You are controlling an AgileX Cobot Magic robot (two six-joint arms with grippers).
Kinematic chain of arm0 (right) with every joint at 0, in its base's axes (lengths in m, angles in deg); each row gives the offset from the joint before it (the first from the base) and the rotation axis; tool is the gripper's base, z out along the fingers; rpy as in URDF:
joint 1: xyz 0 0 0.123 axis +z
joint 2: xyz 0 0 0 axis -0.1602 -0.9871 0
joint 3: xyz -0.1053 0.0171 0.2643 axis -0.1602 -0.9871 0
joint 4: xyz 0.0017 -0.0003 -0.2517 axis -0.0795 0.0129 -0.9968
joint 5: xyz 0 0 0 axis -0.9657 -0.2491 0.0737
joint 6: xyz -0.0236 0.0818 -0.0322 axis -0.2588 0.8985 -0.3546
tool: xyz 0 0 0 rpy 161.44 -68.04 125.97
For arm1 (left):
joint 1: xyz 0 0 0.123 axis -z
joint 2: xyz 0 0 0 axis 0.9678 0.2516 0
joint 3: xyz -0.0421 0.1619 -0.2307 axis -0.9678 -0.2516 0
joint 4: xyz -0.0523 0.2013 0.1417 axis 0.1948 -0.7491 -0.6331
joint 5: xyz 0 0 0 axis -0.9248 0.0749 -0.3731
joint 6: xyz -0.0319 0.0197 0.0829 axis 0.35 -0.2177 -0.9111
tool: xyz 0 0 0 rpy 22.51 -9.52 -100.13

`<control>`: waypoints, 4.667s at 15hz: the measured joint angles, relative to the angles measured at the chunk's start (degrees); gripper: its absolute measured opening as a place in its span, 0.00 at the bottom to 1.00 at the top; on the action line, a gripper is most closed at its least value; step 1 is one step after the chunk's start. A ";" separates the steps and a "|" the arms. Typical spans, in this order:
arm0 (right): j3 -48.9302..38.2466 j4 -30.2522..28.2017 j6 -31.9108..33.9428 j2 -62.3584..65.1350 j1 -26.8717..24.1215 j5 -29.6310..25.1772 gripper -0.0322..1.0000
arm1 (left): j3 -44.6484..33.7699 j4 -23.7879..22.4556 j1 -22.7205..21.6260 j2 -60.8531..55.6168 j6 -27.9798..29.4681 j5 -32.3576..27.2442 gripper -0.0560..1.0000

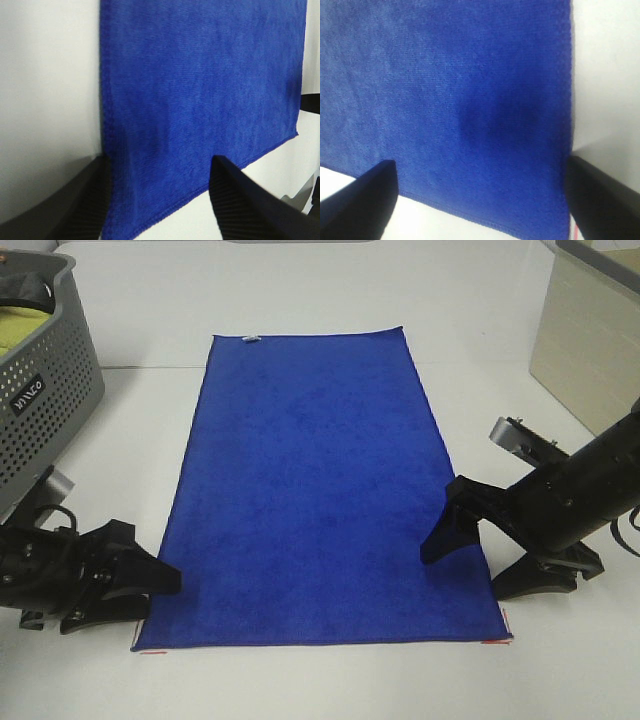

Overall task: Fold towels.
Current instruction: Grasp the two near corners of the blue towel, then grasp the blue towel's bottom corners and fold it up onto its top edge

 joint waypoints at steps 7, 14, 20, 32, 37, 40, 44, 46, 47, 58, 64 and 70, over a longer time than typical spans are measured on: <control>0.00 1.03 0.00 -0.57 0.00 1.26 0.72 | 4.30 0.23 8.08 1.55 4.13 2.18 0.57; 0.00 1.03 -0.63 -0.63 0.00 1.72 0.65 | 4.30 0.06 8.14 1.66 4.58 4.35 0.38; 0.00 2.06 -1.26 -0.63 0.00 2.52 0.64 | 4.30 0.06 8.14 1.66 4.64 4.35 0.36; 0.29 7.79 -5.16 -4.81 0.00 -1.43 0.44 | 4.30 -0.11 8.14 2.18 4.64 4.35 0.16; 0.23 6.99 -5.67 -5.73 0.00 -0.80 0.03 | 4.30 -0.34 8.14 1.09 4.64 4.47 0.06; 0.23 6.36 -5.56 -5.73 0.00 -1.95 0.03 | 2.64 -3.72 8.14 -2.81 7.10 6.13 0.06; -3.50 1.83 -2.29 -0.06 0.00 -3.09 0.03 | -3.21 -8.88 8.14 -10.49 11.86 6.76 0.06; -6.88 -0.74 0.97 5.56 0.00 -3.15 0.03 | -6.93 -9.45 8.14 -13.52 12.66 6.76 0.06; -8.94 -2.52 3.09 8.42 0.06 -3.38 0.03 | -9.22 -9.80 8.14 -15.01 12.89 6.70 0.06; -8.59 -7.85 9.68 19.02 0.29 -8.25 0.03 | -9.11 -11.52 8.14 -21.26 17.07 5.04 0.06; 13.98 -14.90 16.33 10.66 0.29 -12.38 0.03 | 13.12 -26.07 8.14 -16.79 31.80 7.91 0.06; 40.11 -15.93 17.42 -5.67 0.29 -17.30 0.03 | 34.15 -41.83 5.61 -4.93 45.49 8.71 0.06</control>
